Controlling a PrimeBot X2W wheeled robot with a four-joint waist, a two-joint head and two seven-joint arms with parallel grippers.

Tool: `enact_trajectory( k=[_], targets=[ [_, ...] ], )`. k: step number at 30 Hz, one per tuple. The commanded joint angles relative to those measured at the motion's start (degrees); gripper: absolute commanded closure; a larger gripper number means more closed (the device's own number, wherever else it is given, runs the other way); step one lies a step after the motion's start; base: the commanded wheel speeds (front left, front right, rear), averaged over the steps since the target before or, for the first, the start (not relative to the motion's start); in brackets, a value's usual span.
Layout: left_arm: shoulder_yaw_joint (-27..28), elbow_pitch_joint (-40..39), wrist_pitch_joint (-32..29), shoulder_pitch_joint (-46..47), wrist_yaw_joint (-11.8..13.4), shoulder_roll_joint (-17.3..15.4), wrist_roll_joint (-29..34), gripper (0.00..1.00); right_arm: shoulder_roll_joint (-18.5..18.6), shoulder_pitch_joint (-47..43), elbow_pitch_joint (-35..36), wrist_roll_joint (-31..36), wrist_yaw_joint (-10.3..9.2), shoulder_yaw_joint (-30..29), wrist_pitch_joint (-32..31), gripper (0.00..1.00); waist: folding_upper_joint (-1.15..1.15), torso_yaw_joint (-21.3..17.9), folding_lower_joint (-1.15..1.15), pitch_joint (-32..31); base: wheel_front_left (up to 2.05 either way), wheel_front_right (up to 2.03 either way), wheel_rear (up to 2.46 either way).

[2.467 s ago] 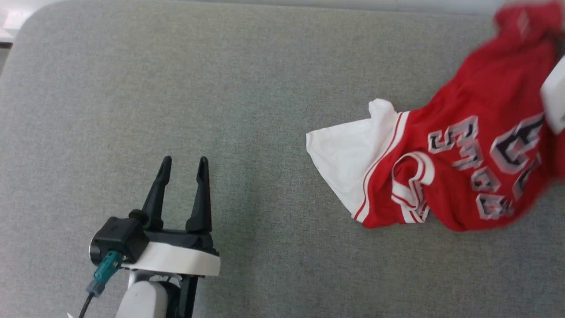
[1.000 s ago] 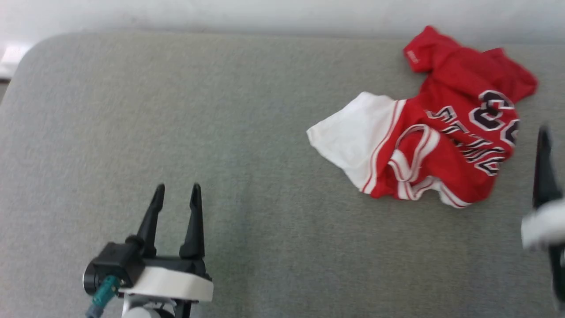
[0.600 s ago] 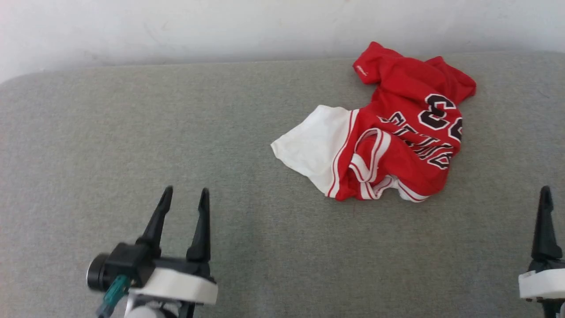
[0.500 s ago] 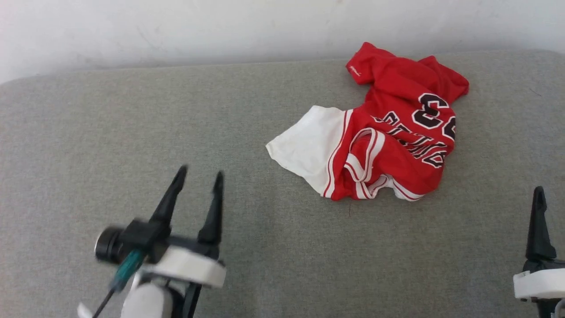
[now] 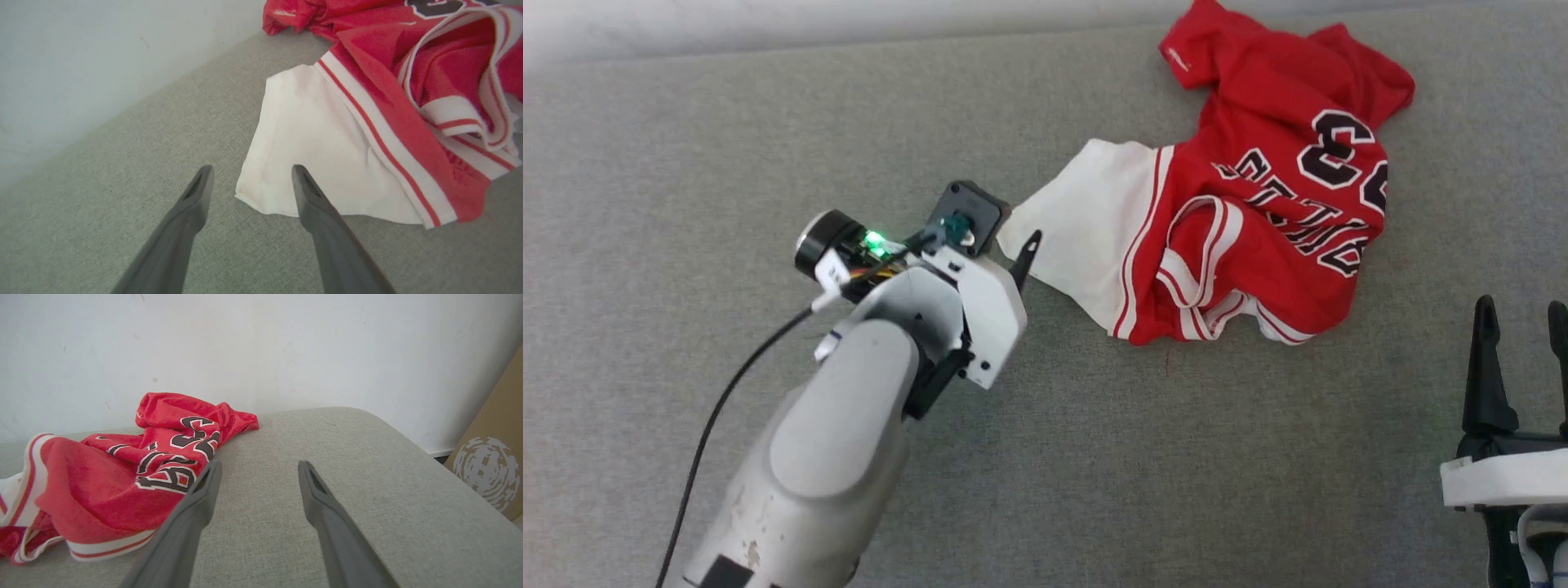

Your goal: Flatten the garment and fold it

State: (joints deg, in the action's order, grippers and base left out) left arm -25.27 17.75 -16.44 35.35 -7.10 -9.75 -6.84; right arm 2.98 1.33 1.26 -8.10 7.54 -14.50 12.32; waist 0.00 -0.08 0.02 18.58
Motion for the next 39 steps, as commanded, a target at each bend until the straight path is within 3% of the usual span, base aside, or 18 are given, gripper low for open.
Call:
enact_trajectory(
  k=[1,10,11,12,18,24,29,34,39],
  targets=[
    [-0.4,2.1,-2.9,2.3,-0.4,-0.7,-1.1,0.00,-0.1,1.1,-0.3,-0.6,-0.05,0.2,0.5,0.00,0.00,-1.9,-0.02,3.2,0.00,0.00,0.00],
    [-0.5,11.2,-14.2,5.2,0.1,1.0,-5.2,0.00,-0.1,2.8,-1.8,-1.4,-0.05,1.0,1.0,0.00,0.00,-4.4,-0.02,6.1,0.00,0.00,0.00],
    [-0.6,11.8,-15.4,5.2,0.0,1.5,-6.2,0.23,-0.1,2.9,-2.0,-1.4,-0.05,1.1,1.1,0.00,0.00,-4.4,-0.02,6.2,0.00,0.00,0.00],
    [-0.5,12.1,-16.1,5.3,0.0,1.9,-7.1,1.00,-0.1,3.0,-2.1,-1.4,-0.05,1.0,1.2,0.00,0.00,-4.5,-0.02,6.2,0.00,0.00,0.00],
    [-0.8,11.0,-15.7,5.3,-0.2,2.5,-10.2,1.00,-0.1,3.2,-3.5,-1.4,-0.05,0.5,1.5,0.00,0.00,-3.3,-0.02,4.3,0.00,0.00,0.00],
    [5.6,4.1,-7.8,2.1,1.6,3.0,-16.0,1.00,-0.1,1.8,-4.3,-0.9,-0.05,-0.4,1.5,0.00,0.00,0.0,-0.02,-1.5,0.00,0.00,0.00],
    [11.5,-4.4,-3.9,-4.6,4.5,1.4,-19.7,1.00,-0.1,0.5,-4.2,-0.8,-0.05,-0.5,0.7,0.00,0.00,2.4,-0.02,-4.3,0.00,0.00,0.00],
    [19.4,-17.7,-1.5,-19.3,9.6,-2.2,-22.3,1.00,-0.1,-0.8,-3.6,-1.1,-0.05,-0.4,-0.1,0.00,0.00,4.0,-0.02,-5.4,0.00,0.00,0.00],
    [25.3,-27.4,-0.3,-36.9,14.2,-1.1,-25.8,1.00,-0.1,-2.1,-3.3,-1.2,-0.05,-1.0,-1.1,0.00,0.00,5.4,-0.02,-5.1,0.00,0.00,0.00]
  ],
)
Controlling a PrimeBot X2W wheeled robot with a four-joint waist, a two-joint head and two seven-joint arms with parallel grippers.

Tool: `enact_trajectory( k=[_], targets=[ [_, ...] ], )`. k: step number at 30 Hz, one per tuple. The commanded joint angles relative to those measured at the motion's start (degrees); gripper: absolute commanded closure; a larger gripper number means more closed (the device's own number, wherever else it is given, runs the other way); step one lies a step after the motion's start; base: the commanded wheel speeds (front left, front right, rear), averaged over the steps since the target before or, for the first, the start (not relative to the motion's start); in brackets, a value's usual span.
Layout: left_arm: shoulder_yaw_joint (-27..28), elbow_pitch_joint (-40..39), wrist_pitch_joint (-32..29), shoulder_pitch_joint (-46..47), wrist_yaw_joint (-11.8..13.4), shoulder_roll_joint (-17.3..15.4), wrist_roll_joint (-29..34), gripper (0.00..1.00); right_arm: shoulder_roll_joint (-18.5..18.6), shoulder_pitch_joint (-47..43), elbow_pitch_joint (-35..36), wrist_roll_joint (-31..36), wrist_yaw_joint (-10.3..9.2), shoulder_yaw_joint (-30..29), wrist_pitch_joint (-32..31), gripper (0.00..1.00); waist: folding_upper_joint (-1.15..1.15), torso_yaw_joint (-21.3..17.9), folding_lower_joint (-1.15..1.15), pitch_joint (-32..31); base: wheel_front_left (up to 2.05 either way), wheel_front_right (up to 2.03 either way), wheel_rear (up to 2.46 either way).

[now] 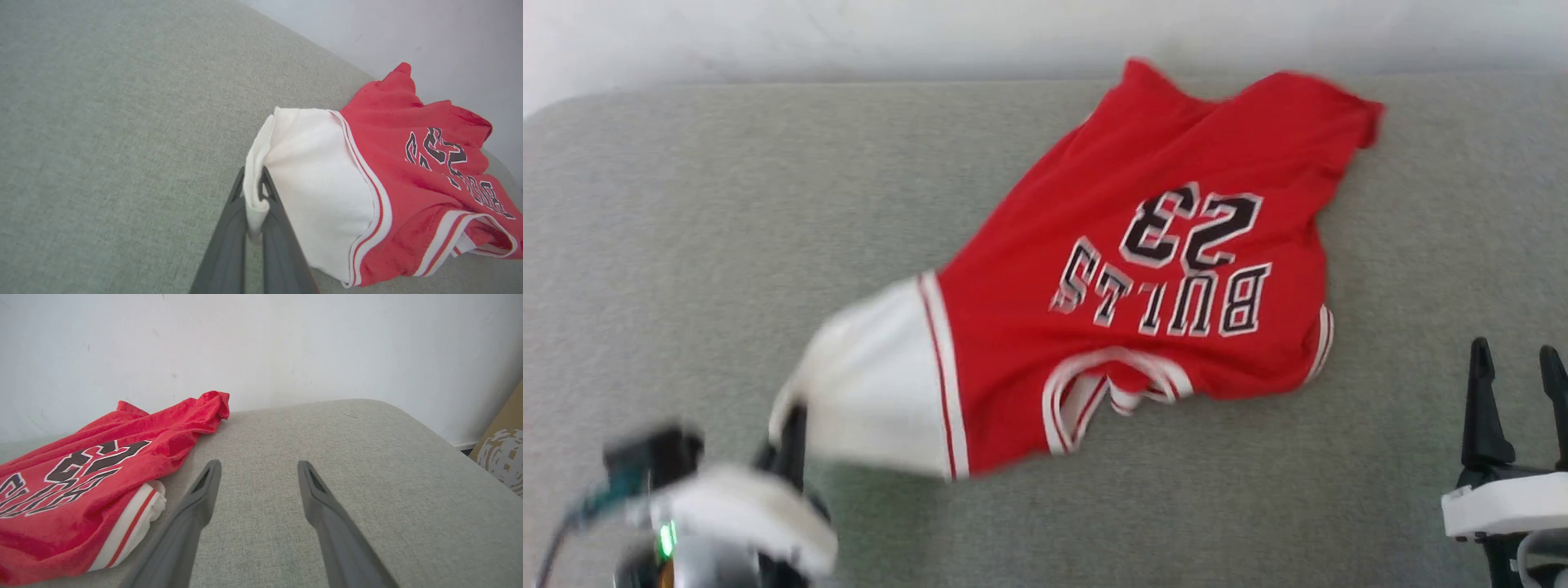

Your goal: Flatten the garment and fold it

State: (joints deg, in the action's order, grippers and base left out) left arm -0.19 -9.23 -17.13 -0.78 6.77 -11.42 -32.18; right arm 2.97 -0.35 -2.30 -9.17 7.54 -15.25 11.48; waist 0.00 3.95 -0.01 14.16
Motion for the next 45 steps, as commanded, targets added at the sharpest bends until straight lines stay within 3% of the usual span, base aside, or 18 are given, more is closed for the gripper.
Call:
enact_trajectory(
  k=[1,5,6,7,14,19,24,32,38,45],
  targets=[
    [1.1,-1.3,1.0,-3.4,0.9,1.7,-1.6,1.00,-0.1,-0.6,0.3,-0.2,-0.05,-0.4,-0.4,0.00,0.00,1.7,0.01,-0.6,0.00,0.00,0.00],
    [1.8,-1.5,4.1,-9.1,2.2,4.2,-2.0,0.98,-0.1,-1.0,0.6,0.1,-0.05,-0.4,-1.1,0.00,0.00,2.7,0.01,-0.5,0.00,0.00,0.00],
    [1.6,-1.4,5.2,-9.1,2.2,4.7,-1.9,0.24,-0.1,-0.9,0.6,0.2,-0.05,-0.3,-1.3,0.00,0.00,3.0,0.01,-0.6,0.00,0.00,0.00],
    [1.4,-1.4,6.3,-8.8,2.1,5.1,-2.0,0.00,-0.1,-0.8,0.7,0.3,-0.05,-0.2,-1.5,0.00,0.00,3.1,0.01,-0.6,0.00,0.00,0.00],
    [0.5,-5.6,19.3,-1.7,-2.4,6.2,0.0,0.00,-0.1,-0.5,1.4,0.7,-0.05,0.5,-2.4,0.00,0.00,3.0,0.01,-1.3,0.00,0.00,0.00],
    [-0.4,-6.4,30.5,0.7,-4.5,4.2,10.0,0.00,-0.1,-1.2,1.0,0.2,-0.05,1.1,-2.4,0.00,0.00,1.4,0.01,-1.5,0.00,0.00,0.00],
    [-2.5,-2.8,32.0,-0.1,-3.3,4.5,18.3,0.00,-0.1,-1.8,0.8,0.0,-0.05,1.6,-2.4,0.00,0.00,0.1,0.01,-1.8,0.00,0.00,0.00],
    [-3.0,-1.1,32.1,0.0,-4.5,6.4,20.5,0.00,-0.1,0.9,5.9,4.2,-0.05,3.2,-6.5,0.00,0.00,1.1,0.01,-0.9,0.00,0.00,0.00],
    [-2.9,0.0,32.1,1.3,-5.9,7.7,20.1,0.00,0.6,8.5,10.3,6.1,-0.05,9.9,-18.2,0.00,0.00,3.3,0.01,1.5,0.00,0.00,0.00],
    [-3.9,1.6,32.1,3.8,-7.1,8.4,19.6,0.00,9.2,22.3,5.4,1.8,-0.05,19.6,-40.0,0.00,0.00,6.4,0.01,5.8,0.00,0.00,0.00]
  ],
)
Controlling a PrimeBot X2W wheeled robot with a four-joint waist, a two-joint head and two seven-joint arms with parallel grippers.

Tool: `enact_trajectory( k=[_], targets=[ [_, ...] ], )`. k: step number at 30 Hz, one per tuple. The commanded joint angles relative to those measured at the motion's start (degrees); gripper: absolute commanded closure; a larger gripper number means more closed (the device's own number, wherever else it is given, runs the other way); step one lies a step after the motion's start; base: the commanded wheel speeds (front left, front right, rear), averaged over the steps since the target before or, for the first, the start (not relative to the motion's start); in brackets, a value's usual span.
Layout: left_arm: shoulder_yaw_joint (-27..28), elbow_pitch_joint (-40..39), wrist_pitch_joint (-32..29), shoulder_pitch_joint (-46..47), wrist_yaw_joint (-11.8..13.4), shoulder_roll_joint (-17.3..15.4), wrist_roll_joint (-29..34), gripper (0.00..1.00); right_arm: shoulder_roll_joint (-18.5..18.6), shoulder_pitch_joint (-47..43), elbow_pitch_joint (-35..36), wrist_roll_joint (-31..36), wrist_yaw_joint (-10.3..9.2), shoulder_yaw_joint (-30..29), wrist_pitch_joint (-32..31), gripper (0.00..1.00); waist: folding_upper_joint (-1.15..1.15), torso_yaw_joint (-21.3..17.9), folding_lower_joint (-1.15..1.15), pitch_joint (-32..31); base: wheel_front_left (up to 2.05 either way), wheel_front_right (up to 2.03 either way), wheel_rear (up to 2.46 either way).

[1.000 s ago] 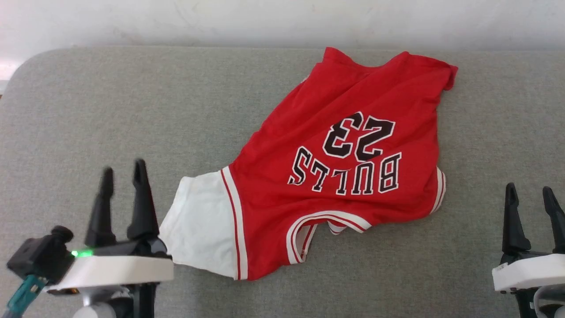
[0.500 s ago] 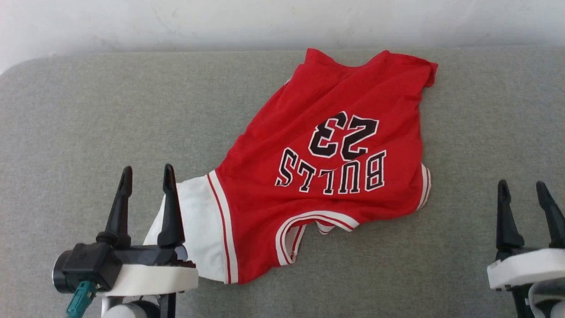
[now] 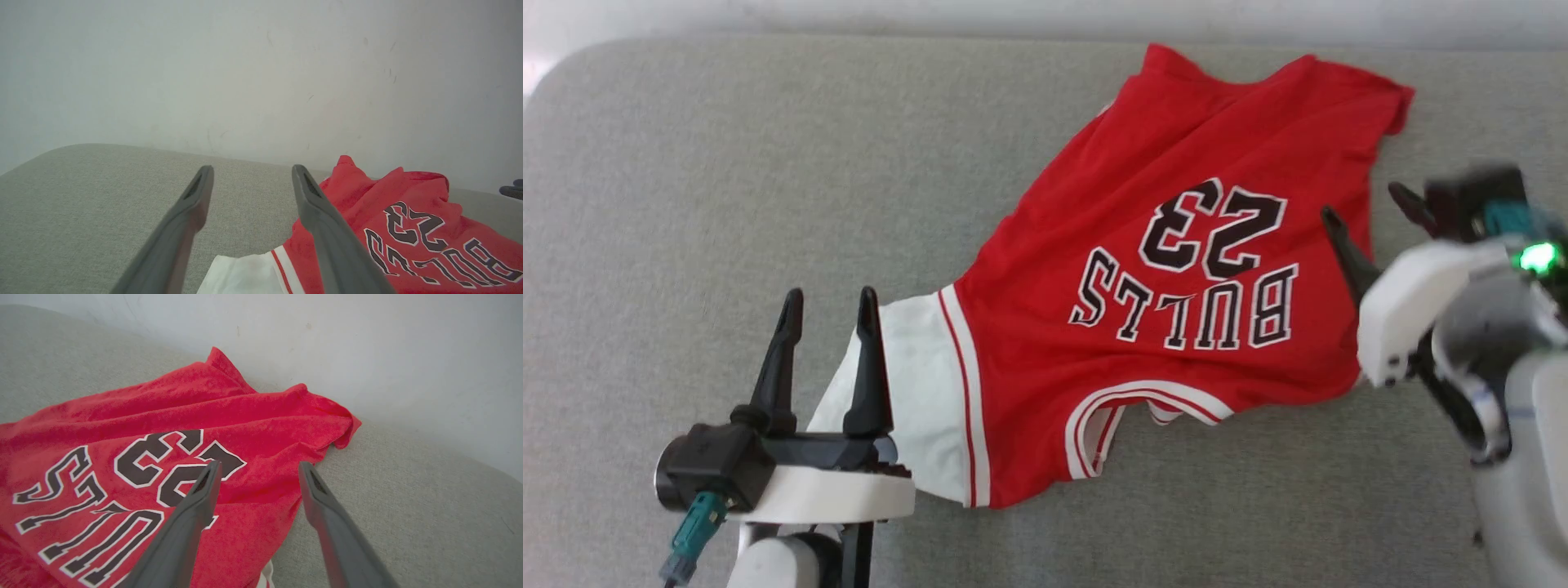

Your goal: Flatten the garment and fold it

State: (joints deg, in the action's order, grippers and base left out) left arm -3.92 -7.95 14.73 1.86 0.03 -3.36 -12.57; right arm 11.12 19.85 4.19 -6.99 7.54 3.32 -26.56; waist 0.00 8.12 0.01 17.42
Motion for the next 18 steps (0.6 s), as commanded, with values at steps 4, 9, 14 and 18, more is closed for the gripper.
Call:
enact_trajectory(
  k=[4,9,14,18],
  targets=[
    [-1.0,0.9,0.3,2.6,-0.6,0.4,-0.6,0.00,3.7,9.5,-7.1,-0.7,-0.05,4.0,-11.5,0.00,0.00,3.8,-0.01,5.0,0.00,0.00,0.00],
    [-2.8,1.6,0.3,4.6,-0.4,0.5,-2.3,0.00,7.5,15.6,-15.0,0.4,-0.05,9.4,-19.7,0.00,0.00,5.9,-0.01,7.2,0.00,0.00,0.00],
    [-4.1,2.2,0.3,5.7,-0.1,0.5,-3.7,0.00,8.0,17.9,-20.0,-0.2,-0.05,10.4,-23.5,0.75,0.00,7.6,-0.01,8.0,0.00,0.00,0.00],
    [-4.8,2.8,0.3,5.7,0.4,0.5,-4.8,0.00,8.8,19.0,-21.0,0.1,-0.05,10.0,-21.1,1.00,0.00,8.8,-0.01,7.2,0.00,0.00,0.00]
  ],
)
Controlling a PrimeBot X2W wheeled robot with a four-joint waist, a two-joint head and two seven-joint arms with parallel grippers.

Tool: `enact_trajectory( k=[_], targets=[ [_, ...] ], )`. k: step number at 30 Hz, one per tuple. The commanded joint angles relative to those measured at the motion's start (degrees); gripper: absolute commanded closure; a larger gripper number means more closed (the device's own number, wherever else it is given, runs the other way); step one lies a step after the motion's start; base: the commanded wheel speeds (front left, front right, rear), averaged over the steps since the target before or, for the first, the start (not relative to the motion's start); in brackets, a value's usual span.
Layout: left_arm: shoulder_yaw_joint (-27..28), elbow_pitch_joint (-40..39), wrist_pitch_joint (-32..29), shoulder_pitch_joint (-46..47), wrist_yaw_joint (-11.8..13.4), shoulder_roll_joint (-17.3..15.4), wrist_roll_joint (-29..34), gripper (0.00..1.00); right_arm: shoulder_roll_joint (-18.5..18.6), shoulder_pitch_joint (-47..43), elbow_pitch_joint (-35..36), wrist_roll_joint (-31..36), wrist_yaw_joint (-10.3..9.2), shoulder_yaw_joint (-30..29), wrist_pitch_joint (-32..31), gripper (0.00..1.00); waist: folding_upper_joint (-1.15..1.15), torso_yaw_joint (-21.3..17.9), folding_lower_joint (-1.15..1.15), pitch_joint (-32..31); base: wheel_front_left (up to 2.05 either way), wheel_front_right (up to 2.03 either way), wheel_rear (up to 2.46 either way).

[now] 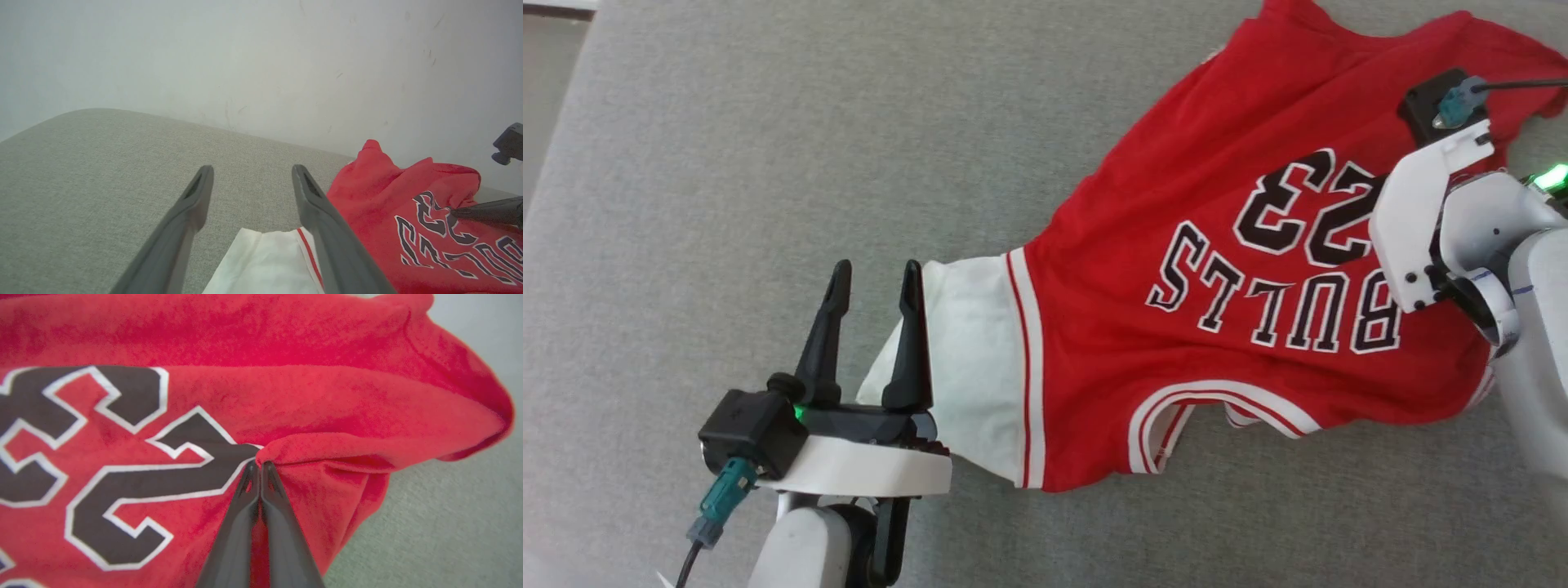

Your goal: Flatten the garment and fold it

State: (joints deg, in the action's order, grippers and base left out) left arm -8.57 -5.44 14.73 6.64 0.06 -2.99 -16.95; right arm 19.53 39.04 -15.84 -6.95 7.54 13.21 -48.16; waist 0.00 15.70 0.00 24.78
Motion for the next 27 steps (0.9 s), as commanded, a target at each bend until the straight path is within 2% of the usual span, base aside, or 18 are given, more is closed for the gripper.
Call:
enact_trajectory(
  k=[1,7,11,14,19,20,21,23,27],
  targets=[
    [-0.3,0.4,0.3,0.8,0.5,0.1,-0.6,0.00,0.6,0.4,-0.6,-0.3,-0.05,0.3,1.2,1.00,0.00,1.4,0.00,-0.6,0.00,0.00,0.00],
    [-0.8,0.7,0.3,-0.2,0.9,0.1,-1.3,0.00,1.5,6.3,2.4,-2.4,-0.05,2.6,3.1,1.00,0.00,2.6,0.00,-2.0,0.00,0.00,0.00],
    [-1.6,0.3,0.3,-0.2,1.2,0.1,-1.9,0.00,0.8,13.6,3.3,-2.6,-0.05,8.0,3.6,1.00,0.00,3.6,0.00,-1.2,0.00,0.00,0.00],
    [-2.4,0.4,0.3,0.4,1.3,0.1,-2.5,0.00,-2.3,18.0,0.6,-2.2,-0.05,12.5,5.5,1.00,0.00,4.4,0.00,0.1,0.00,0.00,0.00],
    [-4.1,1.0,0.3,1.9,1.3,0.1,-3.8,0.00,-8.3,19.3,-9.5,-3.3,-0.05,19.2,10.6,1.00,0.00,6.2,0.00,1.6,0.00,0.00,0.00],
    [-4.4,1.1,0.3,2.1,1.4,0.1,-4.1,0.00,-9.0,19.1,-11.7,-3.8,-0.05,20.6,11.8,0.95,0.00,6.5,0.00,1.7,0.00,0.00,0.00],
    [-4.6,1.3,0.3,2.3,1.4,0.1,-4.3,0.00,-9.5,18.9,-13.8,-4.3,-0.05,21.9,12.9,0.67,0.00,6.8,0.00,1.8,0.00,0.00,0.00],
    [-4.9,1.5,0.3,2.6,1.5,0.1,-4.6,0.00,-10.1,18.5,-17.7,-5.6,-0.05,23.9,14.3,0.00,0.00,7.1,0.00,1.8,0.00,0.00,0.00],
    [-4.9,2.1,0.3,2.6,1.9,0.1,-4.7,0.00,-9.8,19.8,-20.7,-8.8,-0.05,26.3,17.4,0.00,0.00,6.7,0.00,0.8,0.00,0.00,0.00]
  ],
)
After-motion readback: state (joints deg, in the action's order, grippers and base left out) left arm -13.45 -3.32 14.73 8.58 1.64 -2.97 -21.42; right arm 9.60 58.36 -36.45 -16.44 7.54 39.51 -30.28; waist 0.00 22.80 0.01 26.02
